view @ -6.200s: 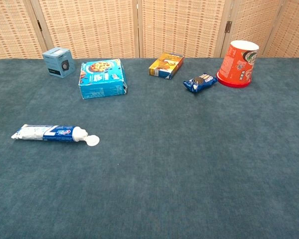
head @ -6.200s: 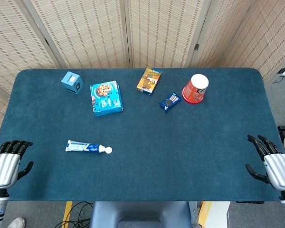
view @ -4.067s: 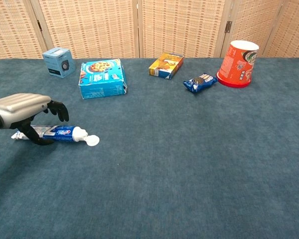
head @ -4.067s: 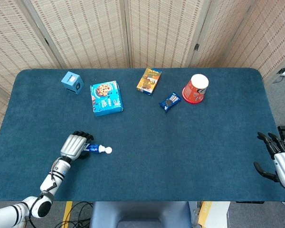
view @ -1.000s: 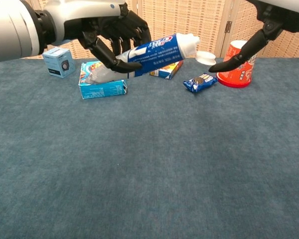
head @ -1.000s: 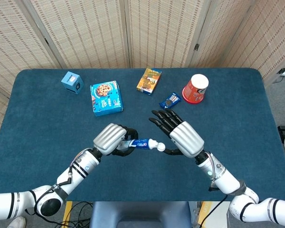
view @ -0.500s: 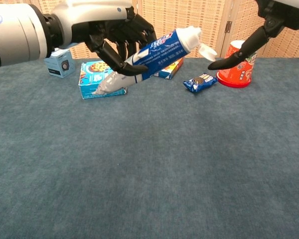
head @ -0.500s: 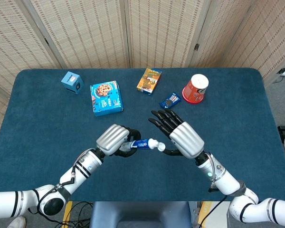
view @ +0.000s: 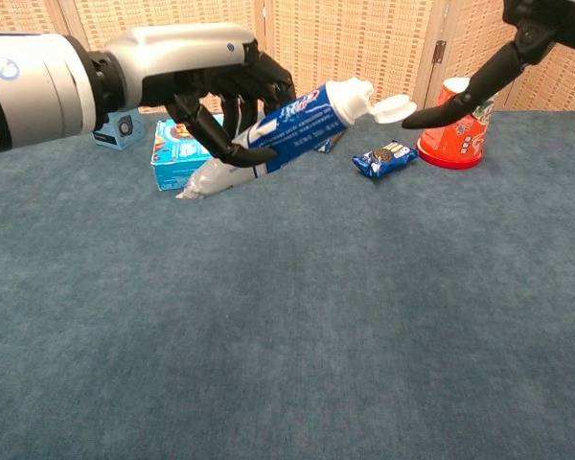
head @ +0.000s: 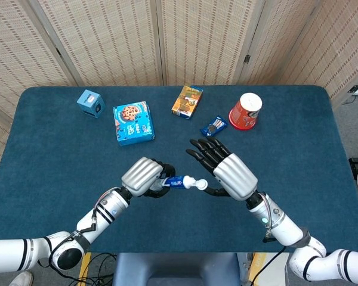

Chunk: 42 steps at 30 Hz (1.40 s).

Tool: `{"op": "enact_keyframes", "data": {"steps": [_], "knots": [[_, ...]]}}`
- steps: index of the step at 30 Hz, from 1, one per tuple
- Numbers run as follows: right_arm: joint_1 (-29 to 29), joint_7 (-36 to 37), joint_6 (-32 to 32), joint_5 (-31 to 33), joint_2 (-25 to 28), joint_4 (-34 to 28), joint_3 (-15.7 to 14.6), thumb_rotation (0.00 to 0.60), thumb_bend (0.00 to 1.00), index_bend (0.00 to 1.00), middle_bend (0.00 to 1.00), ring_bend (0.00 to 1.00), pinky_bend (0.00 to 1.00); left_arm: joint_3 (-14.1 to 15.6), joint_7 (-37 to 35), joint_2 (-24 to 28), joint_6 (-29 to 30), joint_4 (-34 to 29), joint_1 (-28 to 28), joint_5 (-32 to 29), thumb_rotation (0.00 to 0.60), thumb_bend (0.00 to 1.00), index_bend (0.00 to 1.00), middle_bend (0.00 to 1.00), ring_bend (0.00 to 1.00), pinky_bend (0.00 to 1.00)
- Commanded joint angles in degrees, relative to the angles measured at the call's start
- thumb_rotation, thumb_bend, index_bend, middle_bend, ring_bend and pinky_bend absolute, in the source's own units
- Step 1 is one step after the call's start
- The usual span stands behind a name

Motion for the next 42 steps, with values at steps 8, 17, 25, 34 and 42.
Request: {"op": "enact_keyframes", "data": {"steps": [8, 17, 25, 34, 42], "knots": [[0.8, -0.5, -0.3, 0.9, -0.3, 0.1, 0.4, 0.600, 0.01, 0.00, 0.00, 0.00, 0.00, 1.4, 3.5, -1.3, 1.2, 0.9, -0.5, 0.9, 0.600, 0.42, 0.74, 0.74, 0.56, 0.54], [2.1, -1.7, -1.6, 1.6, -1.1, -0.1, 0.5, 0.600, 0.01, 0.00, 0.00, 0.00, 0.00, 1.8, 5.2, -2.0, 1.7, 0.6, -0.8, 0.1, 0.600, 0.42, 0.75, 0.74, 0.56, 0.54], [2.2, 1.8, -1.3, 0.8, 2.7, -3.9, 0.7, 0.600, 0.05, 0.00, 0.00, 0.00, 0.00, 0.0, -0.2, -0.2, 2.0, -0.6, 0.4, -1.1, 0.600, 0.42, 0.74, 0.74, 0.56, 0.54], [3.3, 2.6, -5.0, 2.0, 11.3, -11.2, 1.6, 0.600, 0.09, 0.00, 0.00, 0.00, 0.00, -1.8, -6.5, 3.3, 0.7, -2.3, 1.6, -1.3, 0.600, 0.42, 0.74, 0.74, 0.56, 0.54], [4.1, 0.8, -4.0, 2.0, 8.2, -10.6, 2.2, 0.600, 0.04, 0.00, 0.00, 0.00, 0.00, -2.2, -9.5, 3.6, 0.9, -4.0, 2.0, 0.8, 0.600, 0.42, 0.74, 0.74, 0.56, 0.54]]}}
